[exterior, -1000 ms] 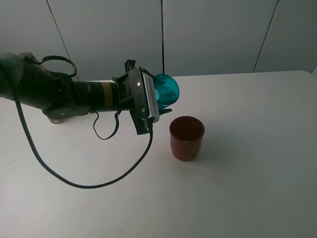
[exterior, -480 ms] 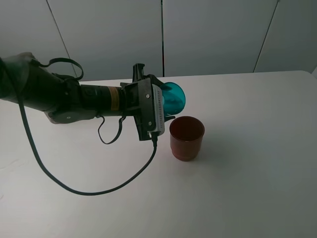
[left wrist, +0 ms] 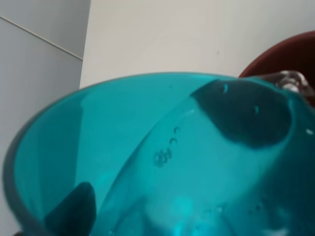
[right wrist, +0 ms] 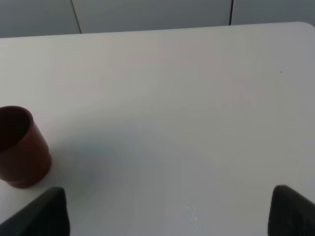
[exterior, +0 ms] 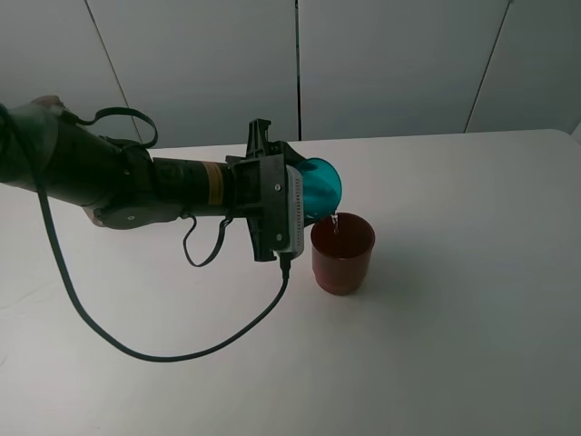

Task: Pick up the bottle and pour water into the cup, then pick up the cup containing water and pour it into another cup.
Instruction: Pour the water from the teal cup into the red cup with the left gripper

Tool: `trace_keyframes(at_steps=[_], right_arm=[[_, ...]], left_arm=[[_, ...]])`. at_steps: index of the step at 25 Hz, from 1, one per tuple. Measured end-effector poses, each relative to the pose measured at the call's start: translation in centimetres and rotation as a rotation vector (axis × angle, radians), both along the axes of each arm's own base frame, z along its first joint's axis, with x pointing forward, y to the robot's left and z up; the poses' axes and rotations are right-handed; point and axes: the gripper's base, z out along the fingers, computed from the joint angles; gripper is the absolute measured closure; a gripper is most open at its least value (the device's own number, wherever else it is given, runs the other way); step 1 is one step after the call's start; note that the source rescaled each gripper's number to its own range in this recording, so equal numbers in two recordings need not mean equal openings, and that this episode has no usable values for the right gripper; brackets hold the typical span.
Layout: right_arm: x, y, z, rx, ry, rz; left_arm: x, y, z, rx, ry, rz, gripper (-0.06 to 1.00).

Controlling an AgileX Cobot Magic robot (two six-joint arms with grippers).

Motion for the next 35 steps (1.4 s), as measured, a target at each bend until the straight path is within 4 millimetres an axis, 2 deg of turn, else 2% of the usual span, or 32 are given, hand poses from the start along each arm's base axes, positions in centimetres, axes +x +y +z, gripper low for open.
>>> trace_keyframes(at_steps=[8, 14, 35], right_arm=[[0.0, 0.0, 0.0, 0.000, 0.000, 0.000], [0.0, 0.0, 0.0, 0.000, 0.000, 0.000], [0.0, 0.0, 0.0, 0.000, 0.000, 0.000]], left_arm=[[0.2, 0.1, 0.2, 0.011, -0.029, 0.011, 0.88], [0.2, 0.4, 1.3, 0.030, -0.062, 0.022, 0.88], [0.4, 0.5, 1.2, 0.091, -0.135, 0.010, 0.88]])
